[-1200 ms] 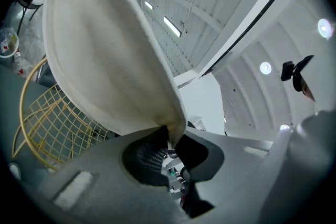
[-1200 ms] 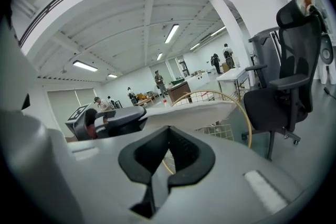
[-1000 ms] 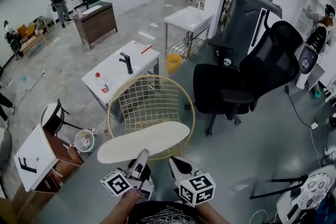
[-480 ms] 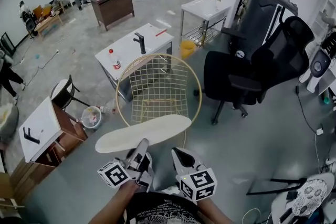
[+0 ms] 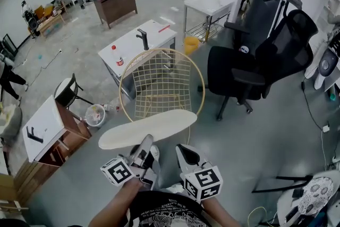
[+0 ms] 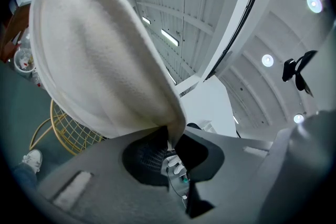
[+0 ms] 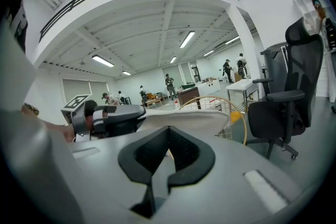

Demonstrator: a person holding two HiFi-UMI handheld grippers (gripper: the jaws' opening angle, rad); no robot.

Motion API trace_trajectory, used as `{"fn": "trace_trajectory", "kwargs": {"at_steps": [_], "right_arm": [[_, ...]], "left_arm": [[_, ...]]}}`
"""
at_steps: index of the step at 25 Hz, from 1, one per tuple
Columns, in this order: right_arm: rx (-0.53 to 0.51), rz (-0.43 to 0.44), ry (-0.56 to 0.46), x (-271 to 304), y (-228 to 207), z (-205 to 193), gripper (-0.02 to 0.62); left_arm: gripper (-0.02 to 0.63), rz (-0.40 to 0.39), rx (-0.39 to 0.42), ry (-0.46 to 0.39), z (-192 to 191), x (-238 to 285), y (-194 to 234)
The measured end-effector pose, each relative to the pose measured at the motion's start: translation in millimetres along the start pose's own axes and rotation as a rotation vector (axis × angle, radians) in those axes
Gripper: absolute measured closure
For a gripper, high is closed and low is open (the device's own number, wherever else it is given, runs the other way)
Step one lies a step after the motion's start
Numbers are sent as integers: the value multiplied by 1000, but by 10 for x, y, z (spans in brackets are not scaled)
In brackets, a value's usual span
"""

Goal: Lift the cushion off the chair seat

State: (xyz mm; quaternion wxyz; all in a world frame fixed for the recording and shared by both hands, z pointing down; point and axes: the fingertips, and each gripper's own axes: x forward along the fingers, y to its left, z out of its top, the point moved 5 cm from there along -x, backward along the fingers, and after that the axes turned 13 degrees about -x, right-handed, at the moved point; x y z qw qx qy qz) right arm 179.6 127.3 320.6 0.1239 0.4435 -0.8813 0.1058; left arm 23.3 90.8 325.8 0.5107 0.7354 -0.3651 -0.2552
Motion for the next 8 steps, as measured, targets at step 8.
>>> {"fn": "trace_trajectory", "kwargs": {"at_steps": [8], "right_arm": [[-1, -11, 5, 20, -74, 11, 597]], "left_arm": [[566, -2, 3, 29, -27, 92, 2]]}}
